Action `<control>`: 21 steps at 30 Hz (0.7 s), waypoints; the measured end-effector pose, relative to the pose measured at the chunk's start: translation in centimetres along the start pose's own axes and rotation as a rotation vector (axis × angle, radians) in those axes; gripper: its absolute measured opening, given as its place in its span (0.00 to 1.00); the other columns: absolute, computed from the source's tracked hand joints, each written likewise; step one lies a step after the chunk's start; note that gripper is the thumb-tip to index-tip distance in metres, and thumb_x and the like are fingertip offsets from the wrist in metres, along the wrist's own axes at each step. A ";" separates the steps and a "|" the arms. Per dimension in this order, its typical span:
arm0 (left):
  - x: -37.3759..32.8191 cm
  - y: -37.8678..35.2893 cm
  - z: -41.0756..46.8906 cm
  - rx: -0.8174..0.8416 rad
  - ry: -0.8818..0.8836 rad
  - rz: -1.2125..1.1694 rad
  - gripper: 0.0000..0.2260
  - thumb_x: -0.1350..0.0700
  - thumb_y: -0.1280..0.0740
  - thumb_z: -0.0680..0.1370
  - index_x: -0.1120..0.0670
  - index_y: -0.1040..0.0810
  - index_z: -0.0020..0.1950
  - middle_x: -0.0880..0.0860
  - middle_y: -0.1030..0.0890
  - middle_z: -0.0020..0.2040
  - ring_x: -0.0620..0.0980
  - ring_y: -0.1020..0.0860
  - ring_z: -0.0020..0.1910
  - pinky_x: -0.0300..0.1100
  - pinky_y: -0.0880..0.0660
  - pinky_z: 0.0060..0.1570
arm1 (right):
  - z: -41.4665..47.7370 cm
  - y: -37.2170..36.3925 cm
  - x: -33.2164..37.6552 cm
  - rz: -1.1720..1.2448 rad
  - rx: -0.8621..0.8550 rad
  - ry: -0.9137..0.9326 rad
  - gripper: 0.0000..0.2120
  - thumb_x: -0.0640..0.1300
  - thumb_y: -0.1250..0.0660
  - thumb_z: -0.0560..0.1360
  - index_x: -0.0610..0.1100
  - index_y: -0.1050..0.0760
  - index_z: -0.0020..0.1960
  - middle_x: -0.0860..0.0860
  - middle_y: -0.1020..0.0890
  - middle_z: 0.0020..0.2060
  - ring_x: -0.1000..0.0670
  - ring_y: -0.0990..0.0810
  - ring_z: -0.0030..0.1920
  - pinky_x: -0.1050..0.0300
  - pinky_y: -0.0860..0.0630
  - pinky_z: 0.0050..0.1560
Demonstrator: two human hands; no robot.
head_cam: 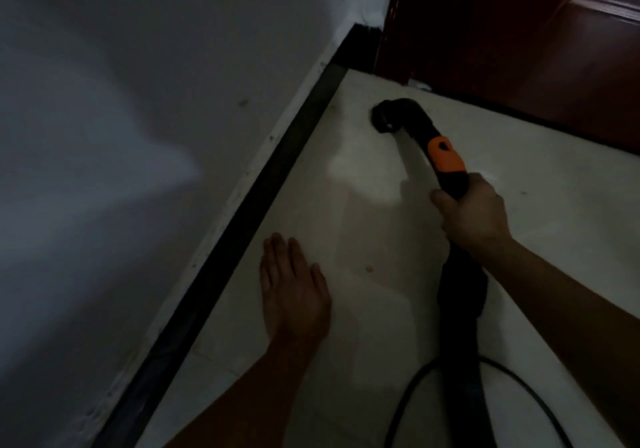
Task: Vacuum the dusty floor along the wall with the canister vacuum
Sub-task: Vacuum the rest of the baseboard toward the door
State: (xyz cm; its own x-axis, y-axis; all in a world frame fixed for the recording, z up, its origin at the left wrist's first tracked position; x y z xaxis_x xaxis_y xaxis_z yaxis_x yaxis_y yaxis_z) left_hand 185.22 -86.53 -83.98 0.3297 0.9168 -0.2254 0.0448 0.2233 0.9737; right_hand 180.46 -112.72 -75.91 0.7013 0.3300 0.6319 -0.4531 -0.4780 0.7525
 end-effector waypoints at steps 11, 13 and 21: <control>0.0 0.2 0.0 -0.034 0.010 -0.046 0.24 0.53 0.41 0.78 0.64 0.31 0.71 0.64 0.34 0.73 0.62 0.35 0.72 0.54 0.40 0.71 | 1.7 -3.8 4.5 0.016 0.159 0.144 0.14 0.48 0.31 0.73 0.42 0.28 0.55 0.41 0.20 0.45 0.39 0.19 0.42 0.43 0.19 0.43; 0.0 0.2 0.1 -0.041 0.005 -0.045 0.24 0.54 0.40 0.78 0.65 0.31 0.70 0.64 0.34 0.72 0.62 0.35 0.72 0.53 0.41 0.71 | 1.9 -3.7 4.8 0.004 0.150 0.151 0.14 0.47 0.31 0.74 0.42 0.28 0.54 0.41 0.20 0.45 0.39 0.19 0.42 0.45 0.20 0.42; 0.0 0.4 0.1 -0.064 0.004 -0.031 0.24 0.53 0.41 0.77 0.65 0.30 0.70 0.65 0.33 0.72 0.62 0.34 0.71 0.54 0.38 0.71 | -3.8 -2.6 2.1 -0.103 0.154 0.196 0.14 0.48 0.30 0.74 0.43 0.29 0.54 0.45 0.22 0.40 0.43 0.23 0.39 0.56 0.30 0.36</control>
State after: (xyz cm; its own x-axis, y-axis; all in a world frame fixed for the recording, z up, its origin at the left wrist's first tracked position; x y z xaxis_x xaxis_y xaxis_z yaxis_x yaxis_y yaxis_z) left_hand 185.29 -86.52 -83.63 0.3255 0.9104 -0.2554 -0.0052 0.2718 0.9623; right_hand 181.00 -107.66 -75.85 0.6123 0.5274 0.5890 -0.2856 -0.5471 0.7868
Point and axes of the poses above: each hand's wrist, its own z-axis towards the middle knuckle, its own y-axis out of the back of the hand, x = y × z, the point moved 4 cm from there along z, towards the middle knuckle
